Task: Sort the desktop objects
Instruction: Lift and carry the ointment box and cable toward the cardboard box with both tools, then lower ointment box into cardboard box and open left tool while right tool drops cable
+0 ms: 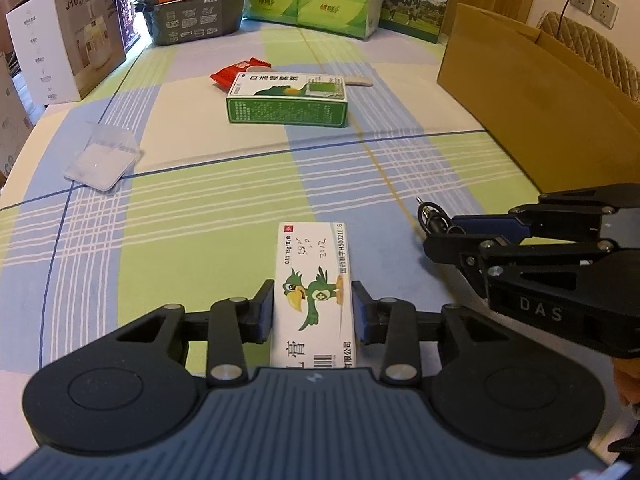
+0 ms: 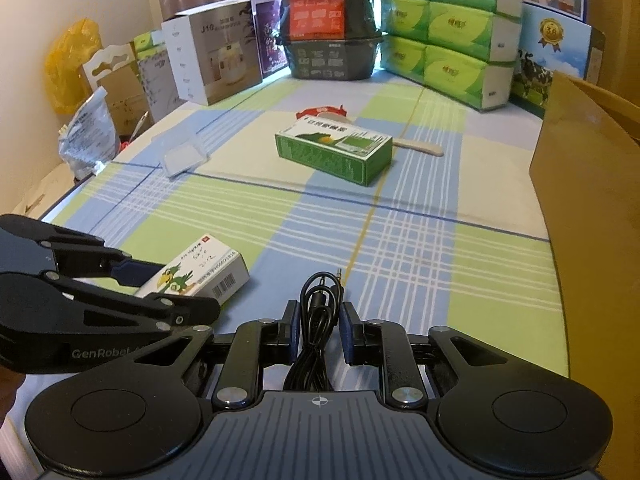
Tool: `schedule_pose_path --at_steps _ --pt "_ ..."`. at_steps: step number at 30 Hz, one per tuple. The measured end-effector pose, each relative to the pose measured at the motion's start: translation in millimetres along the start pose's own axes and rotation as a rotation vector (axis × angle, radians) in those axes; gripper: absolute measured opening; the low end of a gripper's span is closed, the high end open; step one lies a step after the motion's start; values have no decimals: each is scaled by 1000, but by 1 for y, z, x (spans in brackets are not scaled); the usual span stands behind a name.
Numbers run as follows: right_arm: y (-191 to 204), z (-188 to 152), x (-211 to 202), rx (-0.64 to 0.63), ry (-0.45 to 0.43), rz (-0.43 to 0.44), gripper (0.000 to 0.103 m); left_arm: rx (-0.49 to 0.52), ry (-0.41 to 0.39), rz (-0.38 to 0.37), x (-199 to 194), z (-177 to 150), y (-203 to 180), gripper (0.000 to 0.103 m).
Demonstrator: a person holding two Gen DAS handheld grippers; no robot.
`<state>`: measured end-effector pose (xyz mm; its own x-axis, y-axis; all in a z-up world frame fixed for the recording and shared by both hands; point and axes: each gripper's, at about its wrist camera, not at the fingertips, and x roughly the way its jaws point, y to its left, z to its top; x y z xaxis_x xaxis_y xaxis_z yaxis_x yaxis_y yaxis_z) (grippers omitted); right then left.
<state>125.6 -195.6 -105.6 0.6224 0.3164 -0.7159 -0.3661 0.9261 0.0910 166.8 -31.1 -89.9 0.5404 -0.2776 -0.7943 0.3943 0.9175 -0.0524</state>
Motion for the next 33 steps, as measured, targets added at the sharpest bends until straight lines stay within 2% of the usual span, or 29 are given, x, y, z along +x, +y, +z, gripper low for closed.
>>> schedule_pose_path --at_steps 7,13,18,22,29,33 --pt "-8 2 -20 19 -34 -31 17 -1 -14 -17 -8 2 -4 33" --pt "-10 -11 -38 58 -30 -47 17 -12 -20 -75 -14 0 -11 33" --pt "-13 -25 -65 115 -28 -61 17 7 -8 -74 -21 -7 -22 33" --pt "-15 -28 -91 135 -50 -71 17 17 -32 -99 -37 -10 -42 33" --pt "-22 -24 -137 172 -102 -96 17 -86 -62 -112 -73 -18 -69 33" --pt "-26 -23 -165 182 -139 -112 17 -112 -85 -115 -96 -16 -87 33"
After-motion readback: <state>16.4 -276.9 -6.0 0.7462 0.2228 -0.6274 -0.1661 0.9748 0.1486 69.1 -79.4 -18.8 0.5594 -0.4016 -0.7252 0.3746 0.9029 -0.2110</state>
